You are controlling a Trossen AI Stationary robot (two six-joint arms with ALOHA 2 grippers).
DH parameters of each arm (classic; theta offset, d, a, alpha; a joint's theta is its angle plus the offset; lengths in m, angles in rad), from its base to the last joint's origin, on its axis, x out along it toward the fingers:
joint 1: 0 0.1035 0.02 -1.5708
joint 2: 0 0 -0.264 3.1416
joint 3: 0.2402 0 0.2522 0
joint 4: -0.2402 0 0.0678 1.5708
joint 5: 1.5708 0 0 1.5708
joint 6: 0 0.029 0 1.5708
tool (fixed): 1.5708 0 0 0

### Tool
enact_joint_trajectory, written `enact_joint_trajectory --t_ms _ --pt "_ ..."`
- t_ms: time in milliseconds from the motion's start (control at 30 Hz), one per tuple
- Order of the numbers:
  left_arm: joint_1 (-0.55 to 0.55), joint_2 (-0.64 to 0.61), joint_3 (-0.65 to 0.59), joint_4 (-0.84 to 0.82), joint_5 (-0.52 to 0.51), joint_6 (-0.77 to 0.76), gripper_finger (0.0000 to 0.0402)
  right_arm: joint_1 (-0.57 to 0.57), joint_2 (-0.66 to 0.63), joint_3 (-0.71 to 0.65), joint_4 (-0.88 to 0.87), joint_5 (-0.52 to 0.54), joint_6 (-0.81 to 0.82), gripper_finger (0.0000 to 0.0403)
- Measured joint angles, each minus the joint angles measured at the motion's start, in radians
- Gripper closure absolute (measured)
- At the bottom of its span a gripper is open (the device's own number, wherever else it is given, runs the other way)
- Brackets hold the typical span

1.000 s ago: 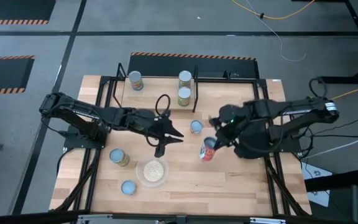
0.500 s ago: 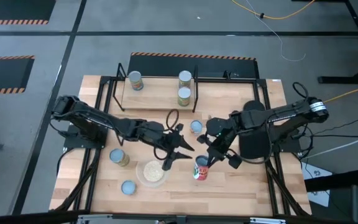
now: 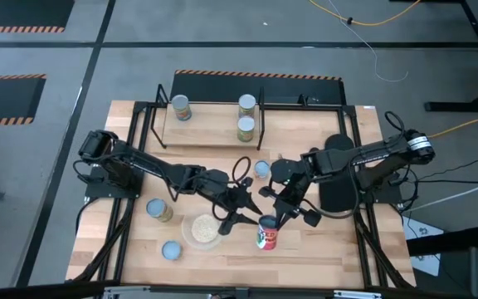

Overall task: Pick and place cans onto a shelf
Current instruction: Put the canned mixed fruits on the shelf

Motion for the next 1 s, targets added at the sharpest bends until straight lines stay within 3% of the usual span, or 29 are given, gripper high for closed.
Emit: enact_joint_trajectory --t_ms 600,1000 --pt "-0.037 0.000 0.000 0.000 0.000 0.104 0.0263 -0.006 0.000 0.000 0.076 0.024 0.109 0.0391" --pt "-0.037 0.000 0.000 -0.001 0.002 0.100 0.0328 -0.006 0.000 0.000 0.083 0.027 0.156 0.0391"
